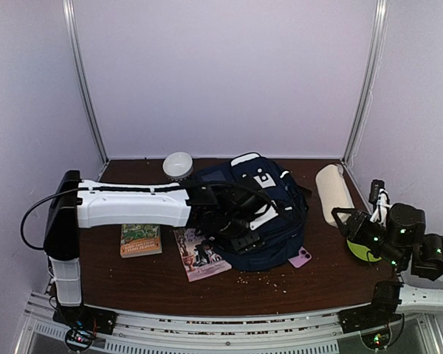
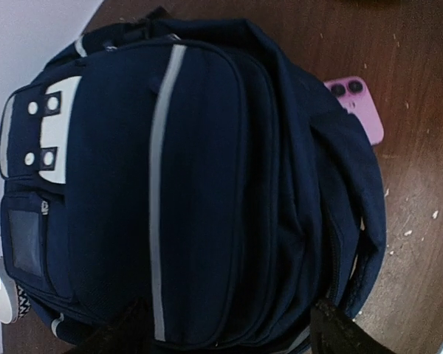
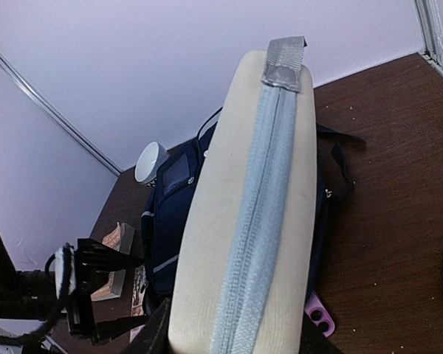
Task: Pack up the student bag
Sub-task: Place the stationery in the student bag.
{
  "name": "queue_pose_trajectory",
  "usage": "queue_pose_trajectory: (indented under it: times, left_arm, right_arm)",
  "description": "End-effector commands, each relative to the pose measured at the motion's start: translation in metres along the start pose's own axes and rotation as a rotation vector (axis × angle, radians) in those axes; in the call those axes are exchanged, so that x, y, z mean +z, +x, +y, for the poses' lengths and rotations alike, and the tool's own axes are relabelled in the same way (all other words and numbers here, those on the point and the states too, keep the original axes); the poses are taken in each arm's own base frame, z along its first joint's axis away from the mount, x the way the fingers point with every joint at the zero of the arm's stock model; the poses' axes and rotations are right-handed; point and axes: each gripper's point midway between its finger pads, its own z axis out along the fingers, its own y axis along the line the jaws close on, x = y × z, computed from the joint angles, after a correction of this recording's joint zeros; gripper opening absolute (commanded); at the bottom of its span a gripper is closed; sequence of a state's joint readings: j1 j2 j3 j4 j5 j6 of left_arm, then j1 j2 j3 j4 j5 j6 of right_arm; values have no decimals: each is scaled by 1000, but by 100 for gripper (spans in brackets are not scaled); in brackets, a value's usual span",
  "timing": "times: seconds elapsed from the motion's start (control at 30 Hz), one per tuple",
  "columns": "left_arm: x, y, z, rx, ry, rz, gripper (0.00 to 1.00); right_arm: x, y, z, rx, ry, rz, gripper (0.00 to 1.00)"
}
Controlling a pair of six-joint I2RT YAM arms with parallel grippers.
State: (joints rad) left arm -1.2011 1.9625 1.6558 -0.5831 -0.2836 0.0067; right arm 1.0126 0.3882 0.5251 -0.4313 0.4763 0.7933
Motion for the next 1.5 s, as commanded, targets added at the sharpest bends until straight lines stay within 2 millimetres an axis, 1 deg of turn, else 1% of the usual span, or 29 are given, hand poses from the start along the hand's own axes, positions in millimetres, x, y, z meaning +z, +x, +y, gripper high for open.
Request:
queue_pose_trajectory:
  times: [0.0,0.07,0.17,0.23,0.3,0.37,0.4,0.53,0.63,0.73,0.83,0.9,0.93,0.97,1.0,1.07,1.13,1.17,1.23,1.3,1.47]
  left_arm:
    - [2,-15,8,123,-29,6,78]
    - [12,-12,6,151,-37,31,78]
    - [28,-5,8,177,-74,67,82]
    - [37,-2,12,183,-113,88,84]
    - [46,1,18,201,-163,105,83]
    - [51,-2,29,205,-233,115,84]
    - [53,-3,31,208,-249,117,84]
    - [60,-4,30,213,-256,117,85]
    - [66,1,29,229,-265,132,86]
    - [70,4,31,230,-278,140,83]
    - [72,5,32,223,-284,136,76]
    - [72,4,35,217,-294,129,68]
    - [72,3,37,214,-299,126,62]
    - [71,3,39,211,-304,125,55]
    - [70,2,41,209,-313,125,43]
    - [66,0,47,203,-334,121,25]
    - [57,-4,53,191,-352,107,6]
    - [51,-8,57,179,-358,94,0]
    - [36,-16,68,132,-359,56,0]
    - [22,-21,81,71,-348,35,0]
    - [-17,-41,111,-108,-280,-60,0]
  right_arm:
    - [-16,-19,-8,44,7,-65,43]
    - [-18,-19,-10,40,9,-63,43]
    - [-20,-20,-12,36,14,-63,44]
    - [-21,-20,-13,36,14,-64,44]
    - [-22,-21,-13,40,8,-67,44]
    - [-22,-21,-12,45,4,-69,44]
    - [-22,-22,-12,48,1,-70,44]
    - [-22,-23,-9,54,-11,-72,44]
    - [-23,-24,-6,60,-22,-72,42]
    - [-23,-26,-4,68,-29,-75,40]
    - [-24,-26,-4,75,-31,-77,40]
    - [-25,-27,-5,78,-31,-79,40]
    - [-25,-28,-5,79,-30,-80,40]
    - [-26,-28,-5,80,-30,-81,40]
    - [-27,-29,-5,82,-30,-81,40]
    - [-27,-29,-6,82,-28,-81,40]
    - [-28,-30,-6,83,-29,-81,40]
    - [-28,-29,-6,82,-32,-78,40]
    - [-28,-28,-4,84,-42,-70,40]
    - [-28,-26,-2,90,-56,-57,40]
    - [-26,-16,5,122,-108,-28,40]
